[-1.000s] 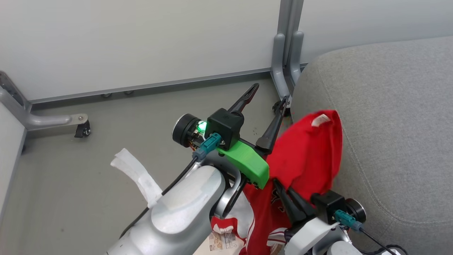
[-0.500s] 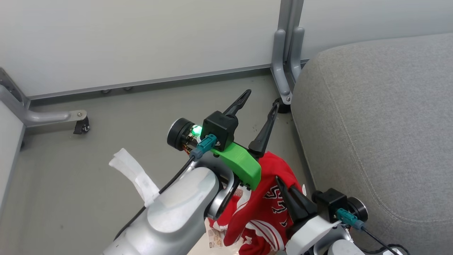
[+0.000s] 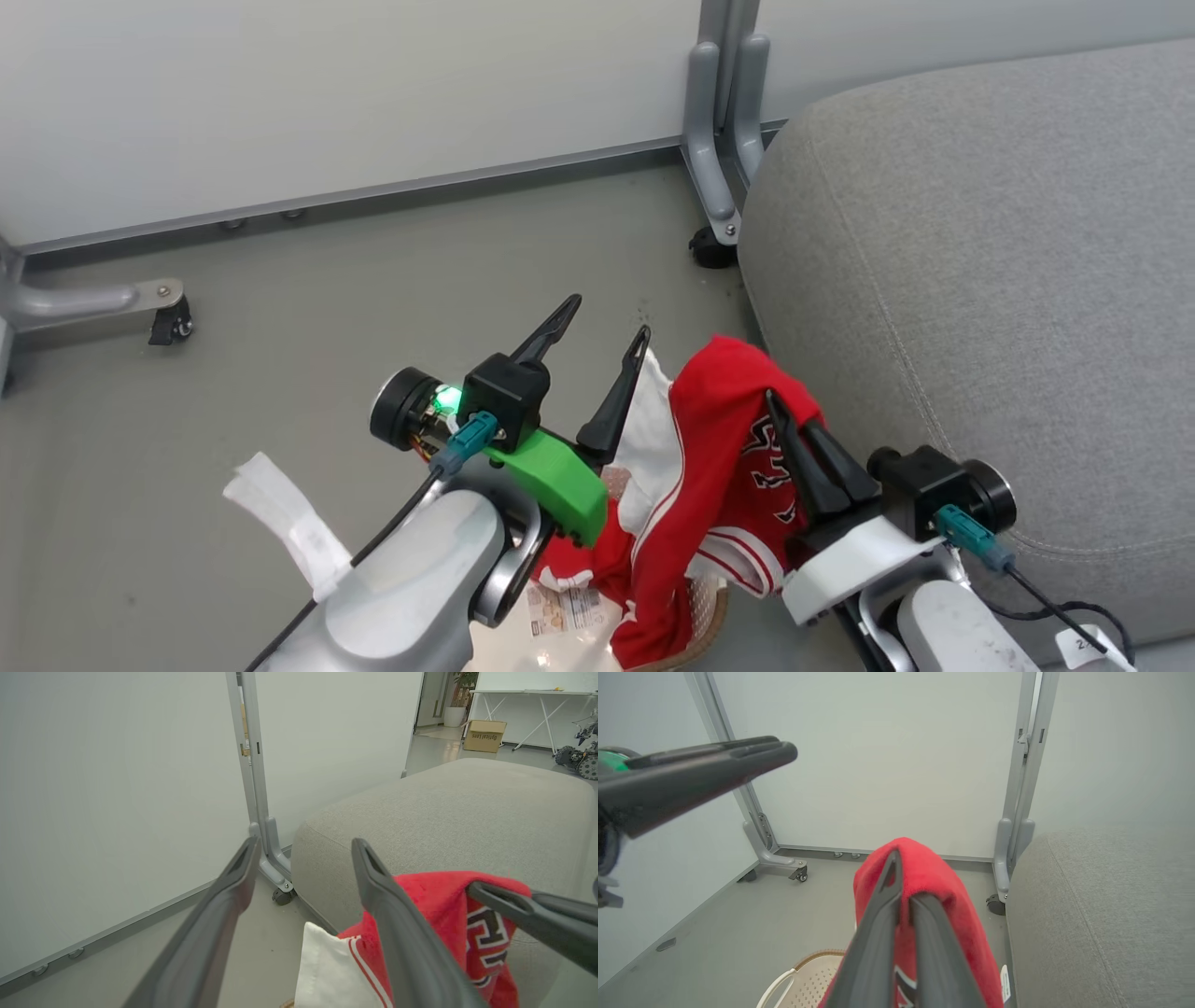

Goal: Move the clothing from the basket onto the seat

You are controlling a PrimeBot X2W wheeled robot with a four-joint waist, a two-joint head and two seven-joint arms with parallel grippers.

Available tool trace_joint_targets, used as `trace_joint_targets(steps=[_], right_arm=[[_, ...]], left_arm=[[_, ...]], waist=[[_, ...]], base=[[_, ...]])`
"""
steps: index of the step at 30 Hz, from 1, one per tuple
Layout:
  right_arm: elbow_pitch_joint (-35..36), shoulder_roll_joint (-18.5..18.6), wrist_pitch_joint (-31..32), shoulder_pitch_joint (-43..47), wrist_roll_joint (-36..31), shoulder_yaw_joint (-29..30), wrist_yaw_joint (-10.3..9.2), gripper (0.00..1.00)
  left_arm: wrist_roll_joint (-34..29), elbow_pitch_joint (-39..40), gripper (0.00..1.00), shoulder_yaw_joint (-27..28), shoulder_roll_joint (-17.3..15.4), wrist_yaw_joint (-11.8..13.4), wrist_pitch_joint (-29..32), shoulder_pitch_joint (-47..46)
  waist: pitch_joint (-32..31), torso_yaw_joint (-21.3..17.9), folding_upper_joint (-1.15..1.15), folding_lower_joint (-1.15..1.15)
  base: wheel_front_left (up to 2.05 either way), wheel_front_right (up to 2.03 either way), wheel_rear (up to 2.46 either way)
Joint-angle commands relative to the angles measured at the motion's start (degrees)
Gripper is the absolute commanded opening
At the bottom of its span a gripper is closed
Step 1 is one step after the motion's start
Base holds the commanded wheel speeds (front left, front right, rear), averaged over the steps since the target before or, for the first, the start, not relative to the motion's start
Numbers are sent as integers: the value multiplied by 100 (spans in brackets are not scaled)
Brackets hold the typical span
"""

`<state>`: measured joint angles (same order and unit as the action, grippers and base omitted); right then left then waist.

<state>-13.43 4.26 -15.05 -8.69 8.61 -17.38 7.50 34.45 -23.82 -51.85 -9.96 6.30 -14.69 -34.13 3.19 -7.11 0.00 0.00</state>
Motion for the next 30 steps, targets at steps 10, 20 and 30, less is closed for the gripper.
trace_joint_targets(steps=[10,20,30], right_arm=[[823,27,-19,98,-330,607,-2,0],[1623,-68,-19,534,-185,1073,-2,0],[1964,-126,-18,899,-142,1328,-1,0]], left_arm=[[-702,689,100,522,-496,-356,-45,731],[-1337,1352,100,1356,-460,-566,-46,1861],[-1933,1578,100,1575,-450,-1022,-46,2553]], waist=[[423,-757,0,0],[654,-1633,0,0],[1010,-2146,0,0]], base=[[0,0,0],[0,0,0],[0,0,0]])
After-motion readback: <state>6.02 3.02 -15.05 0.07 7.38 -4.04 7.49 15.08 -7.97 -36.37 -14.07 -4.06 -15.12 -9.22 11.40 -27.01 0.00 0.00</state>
